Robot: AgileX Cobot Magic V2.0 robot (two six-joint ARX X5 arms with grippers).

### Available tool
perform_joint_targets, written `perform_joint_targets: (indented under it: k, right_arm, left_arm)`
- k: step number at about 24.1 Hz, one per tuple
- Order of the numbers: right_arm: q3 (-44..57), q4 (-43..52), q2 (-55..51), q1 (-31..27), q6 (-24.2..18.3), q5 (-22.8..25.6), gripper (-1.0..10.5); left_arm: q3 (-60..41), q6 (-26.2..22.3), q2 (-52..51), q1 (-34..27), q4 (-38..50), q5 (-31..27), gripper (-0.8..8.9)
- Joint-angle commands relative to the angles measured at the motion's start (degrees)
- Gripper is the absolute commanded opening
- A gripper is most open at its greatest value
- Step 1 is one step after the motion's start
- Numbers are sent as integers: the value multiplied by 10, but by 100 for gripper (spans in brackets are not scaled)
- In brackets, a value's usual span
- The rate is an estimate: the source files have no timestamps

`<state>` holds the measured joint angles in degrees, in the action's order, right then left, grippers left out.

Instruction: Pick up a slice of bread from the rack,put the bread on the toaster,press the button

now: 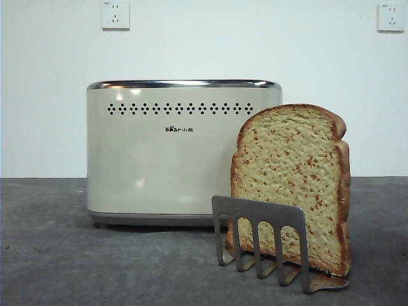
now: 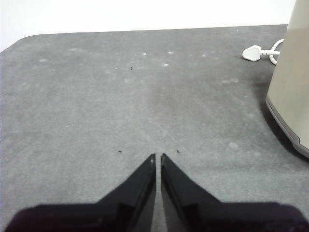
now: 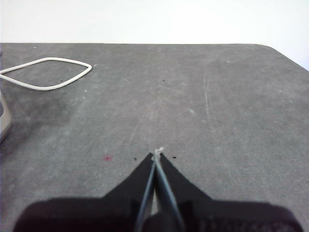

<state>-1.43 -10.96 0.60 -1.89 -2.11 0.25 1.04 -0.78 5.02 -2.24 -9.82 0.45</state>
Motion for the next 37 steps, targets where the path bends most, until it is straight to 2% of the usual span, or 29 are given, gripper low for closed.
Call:
perform_joint_targets:
  k: [1, 6, 10, 13, 18, 22, 26, 37]
  right_arm:
    - [6, 2, -1, 0, 6, 3, 1]
    - [6, 2, -1, 0, 6, 2, 0]
    - [6, 3, -1, 0, 7, -19, 1]
    - [6, 4, -1, 0, 46, -35, 1]
    - [6, 4, -1, 0, 153, -35, 0]
    - [6, 5, -1, 0, 171, -36, -4]
    - [-12, -4, -1, 0, 217, -48, -7]
    - [-137, -54, 14, 0, 221, -47, -8]
  left_arm:
    - [-6, 4, 0, 0, 3, 0, 19]
    - [-6, 4, 0, 0, 5, 0, 19]
    - [-6, 4, 0, 0, 5, 0, 19]
    - [-6, 5, 0, 0, 7, 0, 19]
    - [-6, 8, 1, 0, 12, 1, 23]
    - [-6, 8, 1, 0, 18, 0, 22]
    - [7, 28, 1, 0, 16, 11, -8]
    - [123, 40, 72, 11, 17, 68, -8]
